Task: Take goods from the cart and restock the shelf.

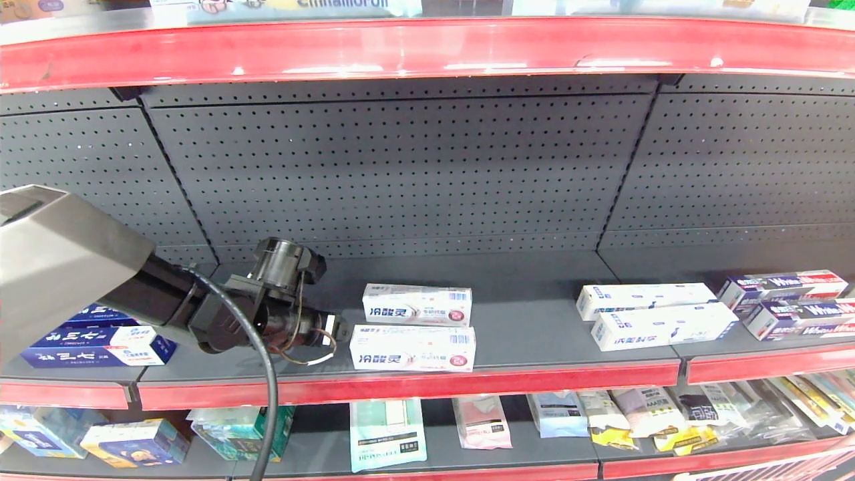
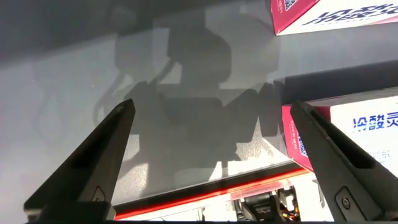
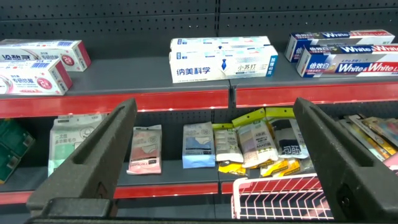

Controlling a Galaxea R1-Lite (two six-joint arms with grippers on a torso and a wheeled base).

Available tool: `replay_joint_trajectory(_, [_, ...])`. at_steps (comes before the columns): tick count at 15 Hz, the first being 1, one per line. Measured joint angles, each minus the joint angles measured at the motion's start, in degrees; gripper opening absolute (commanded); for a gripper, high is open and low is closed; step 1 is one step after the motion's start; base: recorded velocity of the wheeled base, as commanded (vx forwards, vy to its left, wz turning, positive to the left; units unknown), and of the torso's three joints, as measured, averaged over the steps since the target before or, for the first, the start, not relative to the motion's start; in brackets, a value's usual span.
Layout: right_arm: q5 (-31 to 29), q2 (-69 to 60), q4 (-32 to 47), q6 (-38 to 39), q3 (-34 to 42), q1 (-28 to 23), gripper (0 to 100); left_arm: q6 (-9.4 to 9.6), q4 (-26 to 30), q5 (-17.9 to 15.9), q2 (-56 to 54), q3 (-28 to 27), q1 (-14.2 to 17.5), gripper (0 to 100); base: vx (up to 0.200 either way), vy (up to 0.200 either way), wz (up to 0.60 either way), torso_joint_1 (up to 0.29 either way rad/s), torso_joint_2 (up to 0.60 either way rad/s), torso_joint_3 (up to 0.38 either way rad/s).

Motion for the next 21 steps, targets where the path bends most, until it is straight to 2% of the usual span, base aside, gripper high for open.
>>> replay_joint_trajectory(8, [0.0,0.0,0.0,0.0,0.0,0.0,100,0.01,0.2,-0.8,-0.1,0.0,0.3,100,0.000,0.000,0.00,0.000,0.00,0.000])
replay_joint_trajectory(12, [0.0,0.0,0.0,0.0,0.0,0.0,100,0.39,2.2,-0.7,-3.6,2.0,2.3,100,0.000,0.000,0.00,0.000,0.00,0.000])
replay_joint_trajectory(17, [0.0,0.0,0.0,0.0,0.0,0.0,100,0.88,4.9,0.0,-17.6,8.5,6.7,100,0.000,0.000,0.00,0.000,0.00,0.000])
replay_joint_trajectory(21, [0.0,0.0,0.0,0.0,0.0,0.0,100,4.23,9.2,-0.3,-34.6,15.8,11.3,100,0.000,0.000,0.00,0.000,0.00,0.000])
